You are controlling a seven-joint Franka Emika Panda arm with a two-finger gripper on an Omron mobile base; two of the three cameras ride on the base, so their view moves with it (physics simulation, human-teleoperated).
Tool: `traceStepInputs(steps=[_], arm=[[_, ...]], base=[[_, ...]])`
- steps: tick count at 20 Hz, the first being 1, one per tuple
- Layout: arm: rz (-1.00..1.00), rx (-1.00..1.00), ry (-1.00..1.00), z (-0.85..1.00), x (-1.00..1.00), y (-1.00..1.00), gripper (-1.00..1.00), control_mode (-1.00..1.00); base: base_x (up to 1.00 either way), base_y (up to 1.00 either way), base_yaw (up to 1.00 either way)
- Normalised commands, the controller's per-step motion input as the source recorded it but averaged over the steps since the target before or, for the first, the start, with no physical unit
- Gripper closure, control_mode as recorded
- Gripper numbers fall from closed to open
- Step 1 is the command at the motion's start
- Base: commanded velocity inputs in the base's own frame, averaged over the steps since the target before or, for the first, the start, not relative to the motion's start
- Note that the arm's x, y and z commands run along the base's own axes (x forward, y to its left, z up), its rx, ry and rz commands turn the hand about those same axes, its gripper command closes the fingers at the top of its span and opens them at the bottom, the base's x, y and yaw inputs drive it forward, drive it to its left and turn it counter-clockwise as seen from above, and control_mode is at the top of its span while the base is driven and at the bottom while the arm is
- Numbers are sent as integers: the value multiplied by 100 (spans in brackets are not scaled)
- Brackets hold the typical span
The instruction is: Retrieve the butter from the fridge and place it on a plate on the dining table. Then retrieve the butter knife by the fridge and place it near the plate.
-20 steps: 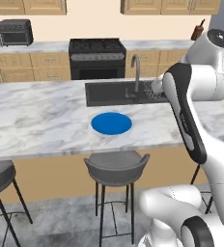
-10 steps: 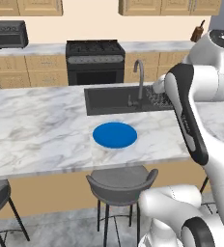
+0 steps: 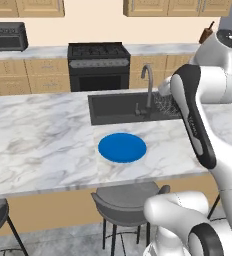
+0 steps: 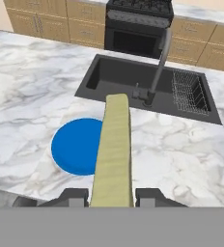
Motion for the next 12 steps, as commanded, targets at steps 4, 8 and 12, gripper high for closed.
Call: traceStepInputs(steps=[4, 8, 12], arm=[[2, -9, 0, -40, 37, 52, 100, -100], [4, -10, 7, -57, 92, 69, 100, -100], [1, 0, 9, -70, 84, 17, 100, -100]], base=[[0, 0, 0], [0, 0, 0], [0, 0, 0]])
